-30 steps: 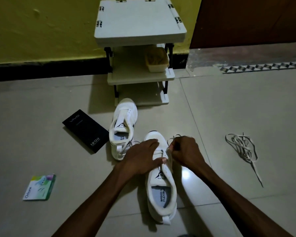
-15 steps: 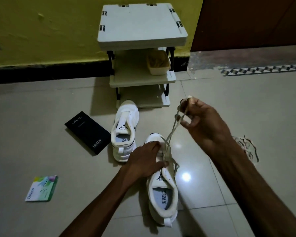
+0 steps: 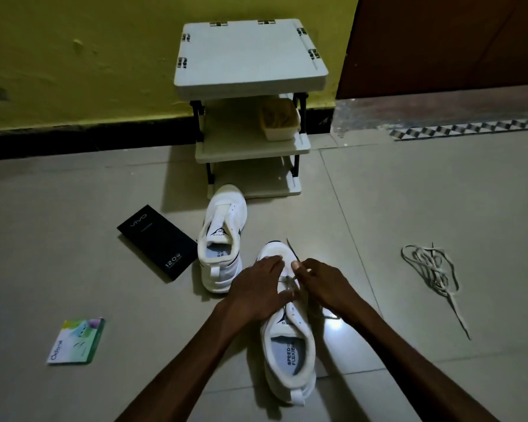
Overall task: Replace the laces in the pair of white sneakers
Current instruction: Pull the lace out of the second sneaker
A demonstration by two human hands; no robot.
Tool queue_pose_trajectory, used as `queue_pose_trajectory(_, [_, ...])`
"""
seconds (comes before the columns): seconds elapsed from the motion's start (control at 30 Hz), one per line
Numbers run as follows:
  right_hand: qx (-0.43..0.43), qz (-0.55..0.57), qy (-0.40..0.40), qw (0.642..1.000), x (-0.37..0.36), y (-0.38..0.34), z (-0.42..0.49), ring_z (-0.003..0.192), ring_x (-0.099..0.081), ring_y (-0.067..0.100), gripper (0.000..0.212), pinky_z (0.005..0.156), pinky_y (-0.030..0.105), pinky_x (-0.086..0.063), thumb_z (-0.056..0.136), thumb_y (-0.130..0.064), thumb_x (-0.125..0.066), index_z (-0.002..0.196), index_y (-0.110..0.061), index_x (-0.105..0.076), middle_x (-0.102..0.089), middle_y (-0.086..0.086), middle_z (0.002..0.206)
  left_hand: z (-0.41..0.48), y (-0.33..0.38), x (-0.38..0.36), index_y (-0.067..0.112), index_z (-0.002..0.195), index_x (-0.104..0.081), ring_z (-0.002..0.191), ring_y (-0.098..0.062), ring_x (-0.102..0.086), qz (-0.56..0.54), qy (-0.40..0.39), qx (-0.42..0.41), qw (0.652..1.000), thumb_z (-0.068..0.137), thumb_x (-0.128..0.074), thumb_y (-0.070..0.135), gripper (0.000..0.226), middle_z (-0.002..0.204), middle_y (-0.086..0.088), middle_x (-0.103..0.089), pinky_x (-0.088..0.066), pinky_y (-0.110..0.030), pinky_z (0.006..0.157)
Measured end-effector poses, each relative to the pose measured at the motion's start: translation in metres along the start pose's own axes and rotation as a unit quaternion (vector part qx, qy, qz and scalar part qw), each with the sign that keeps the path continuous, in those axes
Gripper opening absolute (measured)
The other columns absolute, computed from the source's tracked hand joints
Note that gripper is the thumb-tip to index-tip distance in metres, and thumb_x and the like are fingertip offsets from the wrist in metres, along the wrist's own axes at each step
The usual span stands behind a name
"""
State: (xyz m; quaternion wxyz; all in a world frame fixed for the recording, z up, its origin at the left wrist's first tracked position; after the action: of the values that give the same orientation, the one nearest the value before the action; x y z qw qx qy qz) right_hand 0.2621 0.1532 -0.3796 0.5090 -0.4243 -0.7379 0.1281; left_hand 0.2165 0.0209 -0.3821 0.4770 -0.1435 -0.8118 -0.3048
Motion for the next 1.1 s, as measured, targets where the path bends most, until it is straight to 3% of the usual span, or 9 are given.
queue_pose_trajectory(0.1, [0.026,-0.040,0.071,0.996,0.003,-0.003,-0.003,0.080,-0.065,0.015,0.026,0.066,0.023,-0.045,0.086,-0.044,-0.066,0.097,-0.021,-0.066,-0.070,-0.001,0.087,0.000,-0.001,-0.001,0.017,0.155,-0.016,0.148,-0.014,-0.012,0.008,-0.009,0.002,1.000,0.096,-0.041,0.057,0.076,0.163,0.005,-0.009,-0.019,-0.030,0.115])
queue_pose_trajectory(0.23, [0.078,-0.055,0.122,0.988,0.009,-0.011,-0.003,0.068,-0.064,0.011,0.007,0.054,0.008,-0.038,0.080,-0.023,-0.072,0.079,-0.016,-0.071,-0.070,-0.002,0.075,0.002,-0.002,-0.004,0.017,0.156,-0.013,0.149,-0.013,-0.010,0.009,-0.023,0.010,1.000,0.095,-0.040,0.060,0.078,0.164,0.006,-0.006,-0.019,-0.033,0.116])
queue_pose_trajectory(0.43, [0.121,-0.064,0.137,0.981,0.037,-0.033,-0.005,0.070,-0.067,0.017,0.006,0.067,0.029,-0.055,0.071,-0.006,-0.067,0.073,-0.011,-0.067,-0.069,0.002,0.073,0.003,-0.002,-0.008,0.019,0.155,-0.011,0.150,-0.014,-0.008,0.031,-0.031,0.011,0.999,0.095,-0.036,0.063,0.079,0.164,0.006,-0.005,-0.017,-0.044,0.119])
queue_pose_trajectory(0.53, [0.186,-0.066,0.220,0.955,0.075,-0.057,-0.022,0.073,-0.066,0.019,0.017,0.070,0.037,-0.056,0.066,0.000,-0.065,0.075,-0.014,-0.063,-0.065,0.001,0.079,0.004,-0.004,-0.009,0.020,0.155,-0.010,0.150,-0.014,-0.005,0.036,-0.036,0.012,0.999,0.094,-0.034,0.065,0.080,0.164,0.006,-0.003,-0.016,-0.047,0.119])
queue_pose_trajectory(0.73, [0.269,0.044,0.442,0.855,0.150,-0.099,-0.071,0.070,-0.051,-0.002,0.014,0.066,0.005,-0.036,0.081,0.000,-0.066,0.079,-0.012,-0.060,-0.059,-0.006,0.076,0.005,-0.001,-0.006,0.017,0.156,-0.012,0.150,-0.015,-0.006,0.040,-0.035,0.002,0.999,0.095,-0.037,0.062,0.079,0.164,0.005,-0.004,-0.017,-0.044,0.119])
queue_pose_trajectory(0.8, [0.275,0.114,0.421,0.857,0.136,-0.095,-0.067,0.070,-0.057,0.005,0.011,0.066,0.008,-0.041,0.086,-0.002,-0.063,0.080,-0.010,-0.060,-0.062,-0.002,0.076,0.005,-0.002,-0.007,0.017,0.156,-0.012,0.150,-0.015,-0.006,0.034,-0.033,0.004,0.999,0.095,-0.038,0.061,0.079,0.164,0.005,-0.004,-0.016,-0.044,0.119])
queue_pose_trajectory(0.87, [0.222,0.127,0.345,0.903,0.107,-0.078,-0.043,0.067,-0.060,0.009,0.013,0.062,0.016,-0.044,0.089,-0.007,-0.060,0.079,-0.015,-0.059,-0.062,-0.004,0.073,0.005,-0.002,-0.008,0.019,0.155,-0.014,0.149,-0.015,-0.008,0.030,-0.026,0.006,0.999,0.094,-0.039,0.062,0.079,0.163,0.005,-0.007,-0.018,-0.045,0.119])
queue_pose_trajectory(1.0, [0.050,-0.056,0.077,0.994,0.025,-0.019,0.001,0.077,-0.063,0.015,0.024,0.066,0.025,-0.041,0.092,-0.044,-0.058,0.082,-0.022,-0.062,-0.064,-0.006,0.077,0.006,0.000,-0.007,0.022,0.153,-0.019,0.146,-0.017,-0.020,0.015,0.006,-0.003,1.000,0.093,-0.042,0.061,0.075,0.160,0.003,-0.019,-0.023,-0.044,0.116])
queue_pose_trajectory(1.1, [0.067,-0.039,0.085,0.993,0.000,-0.005,-0.003,0.078,-0.061,0.012,0.027,0.066,0.026,-0.042,0.085,-0.045,-0.067,0.085,-0.019,-0.064,-0.067,-0.005,0.081,0.006,-0.001,-0.007,0.021,0.152,-0.023,0.145,-0.016,-0.023,0.013,0.018,-0.013,1.000,0.095,-0.040,0.058,0.070,0.158,0.003,-0.023,-0.025,-0.044,0.115])
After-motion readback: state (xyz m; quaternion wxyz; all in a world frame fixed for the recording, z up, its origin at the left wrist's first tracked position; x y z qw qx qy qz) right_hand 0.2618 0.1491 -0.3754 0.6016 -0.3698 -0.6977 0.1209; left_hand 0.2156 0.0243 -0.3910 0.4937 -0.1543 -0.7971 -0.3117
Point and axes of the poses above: each hand's wrist, its own z-axis towards the middle knuckle, its own x-axis out of the back of the hand, y = z × x, the point moved 6 cm from there along z, towards the middle knuckle
